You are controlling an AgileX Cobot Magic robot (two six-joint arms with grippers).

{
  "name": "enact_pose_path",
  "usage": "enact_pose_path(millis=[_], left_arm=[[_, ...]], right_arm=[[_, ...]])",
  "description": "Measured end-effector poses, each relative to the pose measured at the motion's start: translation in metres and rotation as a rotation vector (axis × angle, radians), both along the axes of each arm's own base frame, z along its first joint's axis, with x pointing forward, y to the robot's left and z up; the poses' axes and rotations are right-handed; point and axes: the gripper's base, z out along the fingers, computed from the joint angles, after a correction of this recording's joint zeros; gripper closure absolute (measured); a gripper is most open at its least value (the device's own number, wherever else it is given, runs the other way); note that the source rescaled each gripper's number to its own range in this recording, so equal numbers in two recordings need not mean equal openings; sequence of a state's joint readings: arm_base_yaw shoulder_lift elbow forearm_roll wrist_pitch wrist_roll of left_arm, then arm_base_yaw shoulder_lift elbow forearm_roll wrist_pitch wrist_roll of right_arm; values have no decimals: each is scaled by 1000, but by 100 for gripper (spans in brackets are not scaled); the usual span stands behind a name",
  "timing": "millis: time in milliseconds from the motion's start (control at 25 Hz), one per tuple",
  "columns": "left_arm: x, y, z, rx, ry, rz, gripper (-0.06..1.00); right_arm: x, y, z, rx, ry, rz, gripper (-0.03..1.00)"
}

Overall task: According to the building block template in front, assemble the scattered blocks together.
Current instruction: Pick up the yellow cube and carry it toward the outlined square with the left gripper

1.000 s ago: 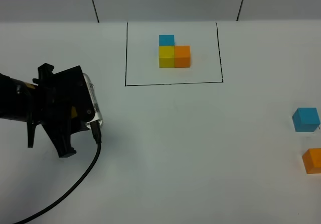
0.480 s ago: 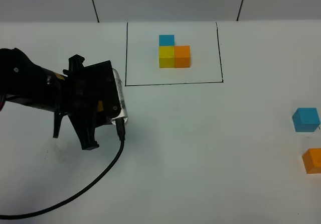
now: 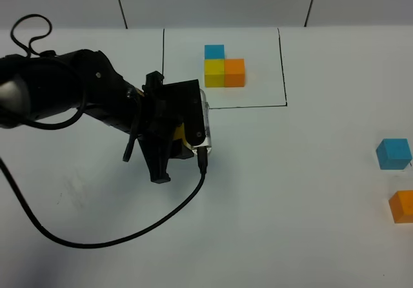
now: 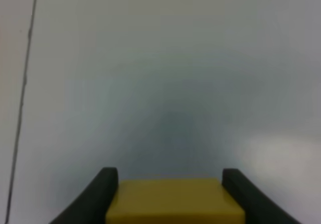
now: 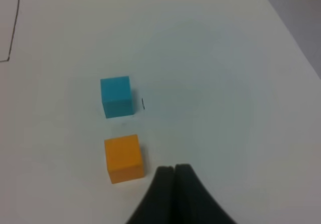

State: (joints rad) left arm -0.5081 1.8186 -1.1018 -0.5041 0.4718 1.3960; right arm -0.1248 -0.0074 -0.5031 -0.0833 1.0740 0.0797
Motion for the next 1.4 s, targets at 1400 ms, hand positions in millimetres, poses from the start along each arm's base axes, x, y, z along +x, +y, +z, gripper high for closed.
enact_pose_path(millis=[1400], left_arm=[[28,-12,-71,73,59,-7,47]], right_arm=[[0,0,0,0,0,0,97]])
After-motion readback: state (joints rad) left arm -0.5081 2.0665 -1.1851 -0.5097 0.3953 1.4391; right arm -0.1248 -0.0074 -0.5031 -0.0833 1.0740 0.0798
